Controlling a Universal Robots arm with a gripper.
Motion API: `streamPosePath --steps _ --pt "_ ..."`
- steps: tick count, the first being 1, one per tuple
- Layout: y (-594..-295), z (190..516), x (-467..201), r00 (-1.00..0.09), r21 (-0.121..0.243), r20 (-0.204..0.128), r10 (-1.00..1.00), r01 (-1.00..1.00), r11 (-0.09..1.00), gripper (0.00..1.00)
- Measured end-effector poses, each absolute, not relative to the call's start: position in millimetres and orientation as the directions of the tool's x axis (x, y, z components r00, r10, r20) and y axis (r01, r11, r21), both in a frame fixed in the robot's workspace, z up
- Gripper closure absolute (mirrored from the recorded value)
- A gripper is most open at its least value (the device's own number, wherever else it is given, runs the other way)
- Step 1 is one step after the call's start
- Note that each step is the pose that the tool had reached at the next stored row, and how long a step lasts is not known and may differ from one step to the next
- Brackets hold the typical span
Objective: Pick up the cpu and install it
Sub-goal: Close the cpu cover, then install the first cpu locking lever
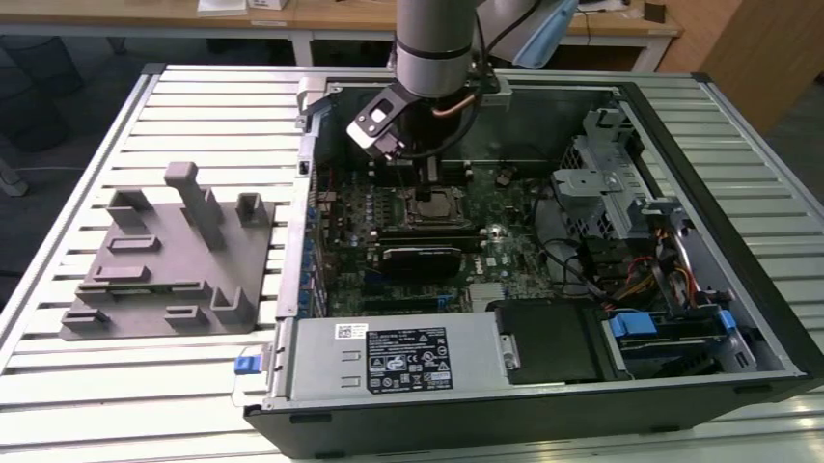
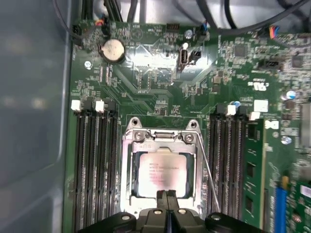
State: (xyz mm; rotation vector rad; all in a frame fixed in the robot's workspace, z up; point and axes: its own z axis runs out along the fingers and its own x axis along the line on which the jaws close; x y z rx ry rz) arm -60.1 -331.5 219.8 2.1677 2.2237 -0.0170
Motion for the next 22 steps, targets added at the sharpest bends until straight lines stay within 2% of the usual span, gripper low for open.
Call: streamPosePath --steps 22 --pt "-331.5 220.9 -38.5 -0.025 0.017 -0.033 0.999 1.0 0.026 0.89"
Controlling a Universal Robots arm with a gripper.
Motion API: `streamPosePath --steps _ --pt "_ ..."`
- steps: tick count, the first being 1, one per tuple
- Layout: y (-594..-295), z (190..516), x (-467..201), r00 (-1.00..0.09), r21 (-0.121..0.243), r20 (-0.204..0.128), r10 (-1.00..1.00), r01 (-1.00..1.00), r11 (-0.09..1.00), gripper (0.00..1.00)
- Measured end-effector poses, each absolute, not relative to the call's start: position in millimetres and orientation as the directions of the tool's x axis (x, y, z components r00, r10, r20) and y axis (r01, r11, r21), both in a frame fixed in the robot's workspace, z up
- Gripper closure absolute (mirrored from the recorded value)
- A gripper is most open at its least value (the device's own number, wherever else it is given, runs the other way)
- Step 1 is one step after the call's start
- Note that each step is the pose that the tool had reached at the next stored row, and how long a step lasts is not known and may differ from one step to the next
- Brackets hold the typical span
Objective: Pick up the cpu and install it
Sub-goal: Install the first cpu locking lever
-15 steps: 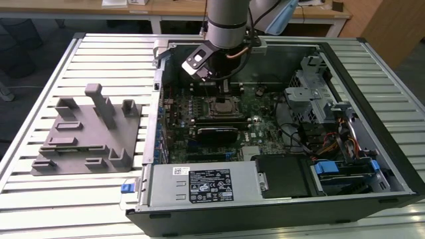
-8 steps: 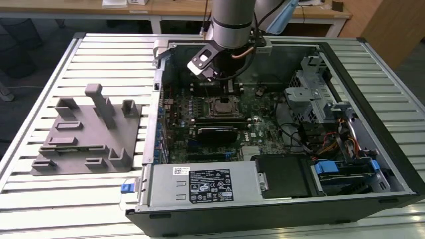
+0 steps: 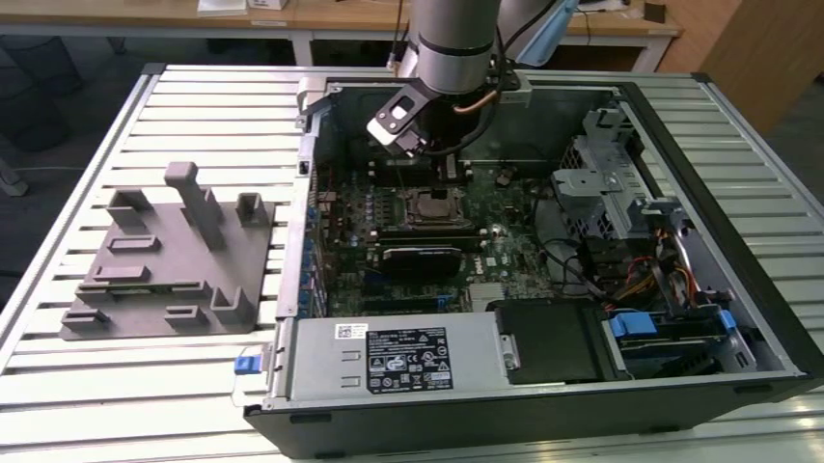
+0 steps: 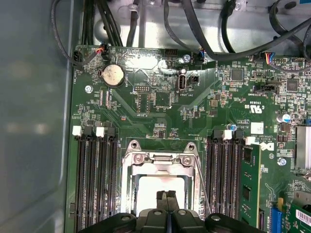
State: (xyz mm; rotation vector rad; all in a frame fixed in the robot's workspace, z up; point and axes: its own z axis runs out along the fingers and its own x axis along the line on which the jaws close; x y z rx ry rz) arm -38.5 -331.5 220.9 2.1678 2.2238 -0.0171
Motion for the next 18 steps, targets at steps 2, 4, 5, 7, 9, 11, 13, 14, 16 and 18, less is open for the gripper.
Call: streamPosePath --steps 2,4,5,7,9,11,13,14,16,18 --pt "-331.5 221.0 -38.4 -0.025 0.017 -0.033 0.999 1.0 0.026 0.89" --pt "-331.5 221.0 -38.4 -0.025 0.017 -0.033 0.999 1.0 0.026 0.89" --pt "-331.5 221.2 -38.4 -0.025 0.017 -0.033 0.999 1.0 0.026 0.89" --pt "-331.5 222.0 -38.4 -0.025 0.017 -0.034 0.999 1.0 0.026 0.89" --pt "-331.5 222.9 -38.4 -0.025 0.017 -0.034 0.999 1.0 0.026 0.89" --pt "-331.5 224.5 -38.4 -0.025 0.017 -0.034 0.999 1.0 0.026 0.89" --pt "-331.5 227.5 -38.4 -0.025 0.017 -0.034 0.999 1.0 0.026 0.89" --pt "-331.5 229.4 -38.4 -0.025 0.017 -0.034 0.999 1.0 0.026 0.89" --pt "-331.5 233.2 -38.4 -0.025 0.017 -0.034 0.999 1.0 0.026 0.89" --pt "-331.5 238.2 -38.4 -0.025 0.017 -0.034 0.999 1.0 0.026 0.89"
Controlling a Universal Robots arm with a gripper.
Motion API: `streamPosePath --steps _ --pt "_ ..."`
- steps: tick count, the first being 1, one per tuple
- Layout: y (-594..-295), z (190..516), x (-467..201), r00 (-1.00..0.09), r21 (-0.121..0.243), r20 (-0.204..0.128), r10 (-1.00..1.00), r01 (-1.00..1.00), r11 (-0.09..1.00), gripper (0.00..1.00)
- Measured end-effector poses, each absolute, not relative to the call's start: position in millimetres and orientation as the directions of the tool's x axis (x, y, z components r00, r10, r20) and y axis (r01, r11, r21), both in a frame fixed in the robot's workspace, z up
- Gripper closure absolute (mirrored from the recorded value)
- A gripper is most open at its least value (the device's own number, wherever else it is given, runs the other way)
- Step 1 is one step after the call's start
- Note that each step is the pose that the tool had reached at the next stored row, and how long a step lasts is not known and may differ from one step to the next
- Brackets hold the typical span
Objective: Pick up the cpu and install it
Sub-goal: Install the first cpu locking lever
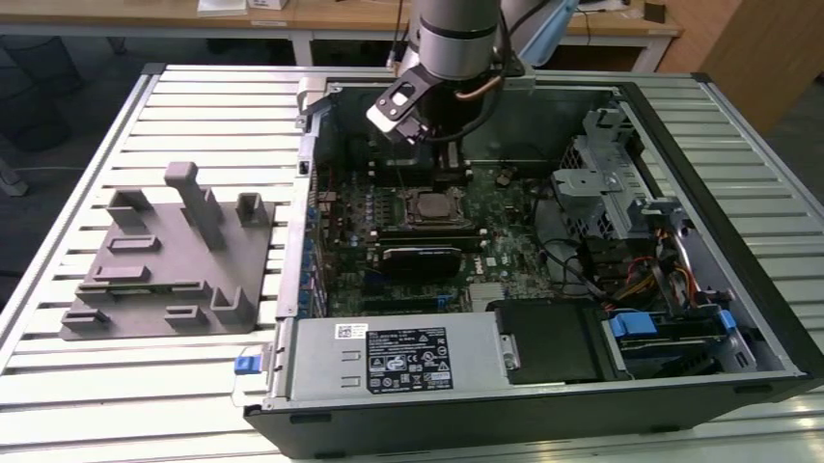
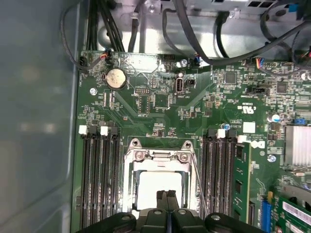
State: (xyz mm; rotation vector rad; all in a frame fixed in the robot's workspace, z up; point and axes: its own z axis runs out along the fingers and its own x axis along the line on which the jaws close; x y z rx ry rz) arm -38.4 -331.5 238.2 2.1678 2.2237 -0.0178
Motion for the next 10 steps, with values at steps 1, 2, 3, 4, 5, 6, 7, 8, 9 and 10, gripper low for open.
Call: streamPosePath --steps 1,2,3,4,5,6,7,8,9,10 --pt "-331.5 240.4 -38.4 -0.025 0.017 -0.034 0.999 1.0 0.026 0.89" --pt "-331.5 243.0 -38.4 -0.025 0.017 -0.034 0.999 1.0 0.026 0.89" --pt "-331.5 245.7 -38.4 -0.025 0.017 -0.034 0.999 1.0 0.026 0.89" --pt "-331.5 248.6 -38.4 -0.025 0.017 -0.034 0.999 1.0 0.026 0.89" --pt "-331.5 251.5 -38.4 -0.025 0.017 -0.034 0.999 1.0 0.026 0.89" --pt "-331.5 254.7 -38.4 -0.025 0.017 -0.034 0.999 1.0 0.026 0.89" --pt "-331.5 258.3 -38.4 -0.025 0.017 -0.034 0.999 1.0 0.026 0.89" --pt "-331.5 261.5 -38.4 -0.025 0.017 -0.034 0.999 1.0 0.026 0.89" --pt "-331.5 263.8 -38.4 -0.025 0.017 -0.034 0.999 1.0 0.026 0.89" --pt "-331.5 264.6 -38.4 -0.027 0.017 -0.034 0.999 0.999 0.027 0.89"
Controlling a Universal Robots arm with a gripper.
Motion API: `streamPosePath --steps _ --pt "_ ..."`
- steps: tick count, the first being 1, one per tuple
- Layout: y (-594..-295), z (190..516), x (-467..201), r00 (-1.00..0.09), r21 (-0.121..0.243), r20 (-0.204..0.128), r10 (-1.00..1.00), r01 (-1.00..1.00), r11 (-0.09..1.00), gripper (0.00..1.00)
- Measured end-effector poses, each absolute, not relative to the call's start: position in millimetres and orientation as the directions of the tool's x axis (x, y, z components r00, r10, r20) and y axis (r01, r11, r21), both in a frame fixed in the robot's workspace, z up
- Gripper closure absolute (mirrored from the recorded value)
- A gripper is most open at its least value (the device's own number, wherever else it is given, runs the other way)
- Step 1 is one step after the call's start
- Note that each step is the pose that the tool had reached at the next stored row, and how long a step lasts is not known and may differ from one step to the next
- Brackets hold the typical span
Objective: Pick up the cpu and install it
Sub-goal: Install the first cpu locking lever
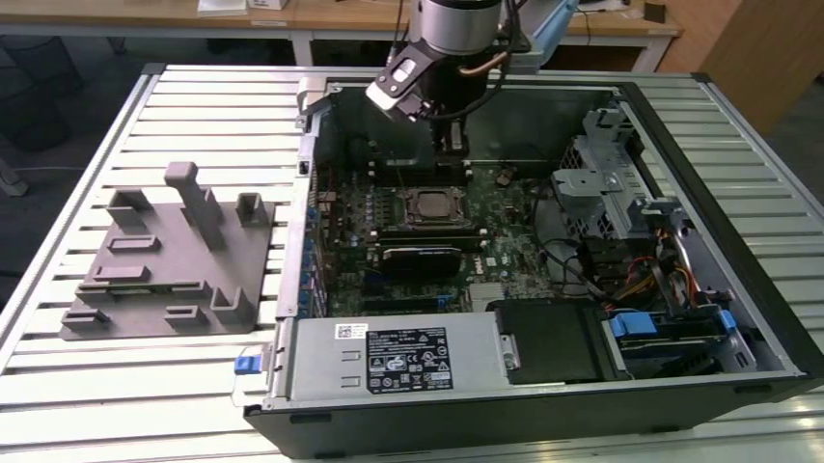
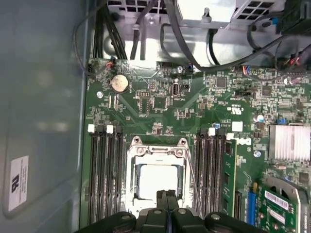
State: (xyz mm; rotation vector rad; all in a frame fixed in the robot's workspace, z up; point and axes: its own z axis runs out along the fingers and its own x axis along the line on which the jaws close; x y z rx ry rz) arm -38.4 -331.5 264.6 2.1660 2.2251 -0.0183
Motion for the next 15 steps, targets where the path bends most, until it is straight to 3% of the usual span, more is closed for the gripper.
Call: streamPosePath --steps 15 --pt "-331.5 264.5 -38.5 -0.261 0.017 -0.034 0.965 0.965 0.261 0.89"
